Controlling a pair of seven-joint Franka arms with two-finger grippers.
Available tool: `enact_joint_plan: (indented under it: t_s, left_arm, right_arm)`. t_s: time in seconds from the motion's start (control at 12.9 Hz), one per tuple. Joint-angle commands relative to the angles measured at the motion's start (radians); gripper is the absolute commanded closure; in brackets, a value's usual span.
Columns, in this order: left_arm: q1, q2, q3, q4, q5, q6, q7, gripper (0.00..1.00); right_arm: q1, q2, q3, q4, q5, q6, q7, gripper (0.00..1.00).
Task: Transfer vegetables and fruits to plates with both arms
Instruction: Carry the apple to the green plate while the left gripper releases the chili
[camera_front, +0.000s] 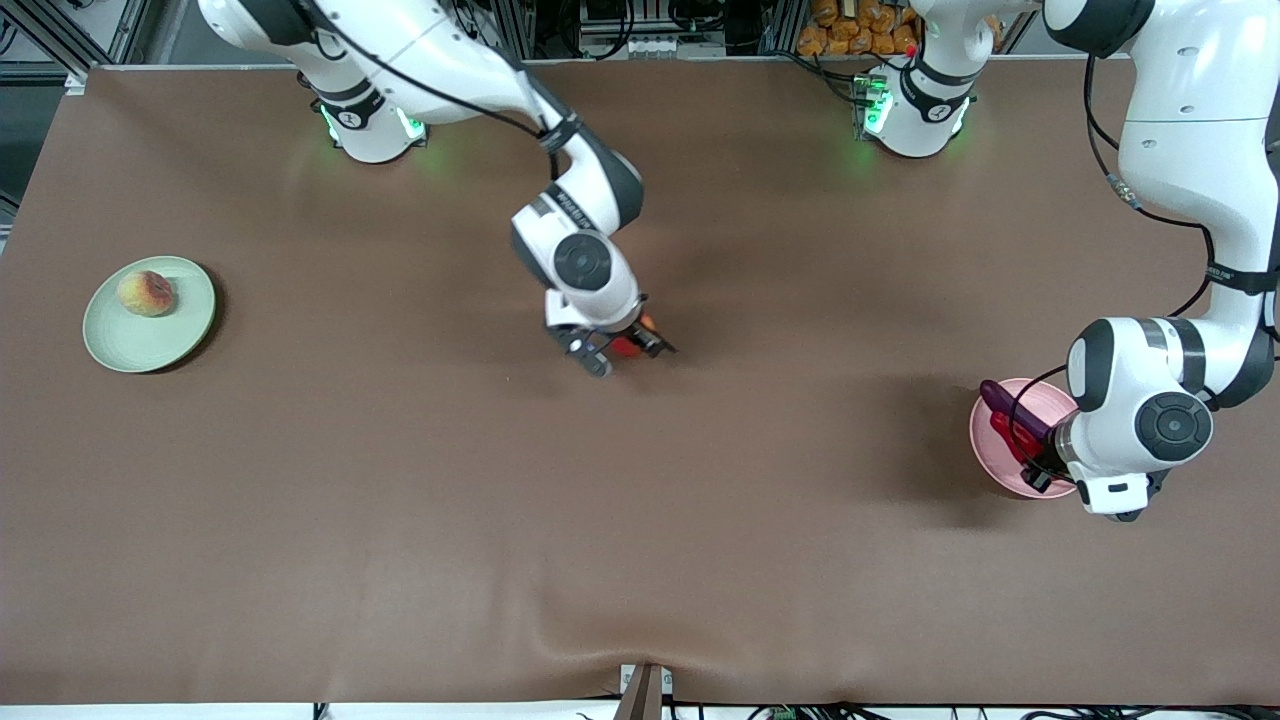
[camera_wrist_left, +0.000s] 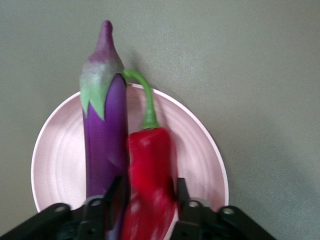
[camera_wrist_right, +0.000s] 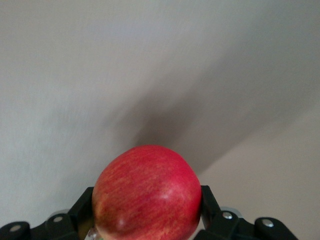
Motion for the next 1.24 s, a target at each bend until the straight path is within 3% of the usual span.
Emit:
enact_joint_plan:
  t_s: [0.0, 0.15, 0.31, 0.46, 0.54, 0.7, 1.01, 1.16]
  left_arm:
    - [0.005, 0.001, -0.006, 0.005, 0.034, 0.006, 0.004, 0.0]
    - [-0.003, -0.007, -0.006, 0.008, 0.032, 0.006, 0.003, 0.0]
    - [-0.006, -0.016, -0.014, 0.025, 0.034, 0.002, 0.004, 0.0]
    - [-0.008, -0.053, -0.02, 0.024, 0.035, -0.001, 0.039, 0.0]
    - [-0.008, -0.07, -0.026, 0.022, 0.034, -0.007, 0.076, 0.0]
    - [-0.006, -0.119, -0.038, 0.016, 0.034, -0.026, 0.116, 0.0]
    - [0.0, -0.205, -0.139, 0.021, 0.034, -0.187, 0.173, 0.0]
    - [0.003, -0.255, -0.19, 0.022, 0.032, -0.299, 0.313, 0.0]
  right_arm:
    - [-0.129, -0.137, 0.007, -0.017, -0.013, -0.229, -0.186, 1.0]
    - [-0.236, -0.214, 0.003, -0.063, -0.014, -0.316, -0.319, 1.0]
    - [-0.36, -0.31, 0.001, -0.19, -0.017, -0.31, -0.555, 1.0]
    - [-0.439, -0.373, -0.055, -0.287, -0.078, -0.311, -0.758, 1.0]
    - [-0.444, -0.401, -0.113, -0.331, -0.118, -0.308, -0.864, 1.0]
    - [-0.445, -0.444, -0.286, -0.387, -0.126, -0.308, -1.159, 1.0]
    - [-0.473, -0.411, -0.601, -0.422, -0.126, -0.227, -1.731, 1.0]
    - [-0.531, -0.362, -0.646, -0.424, -0.126, -0.166, -1.899, 1.0]
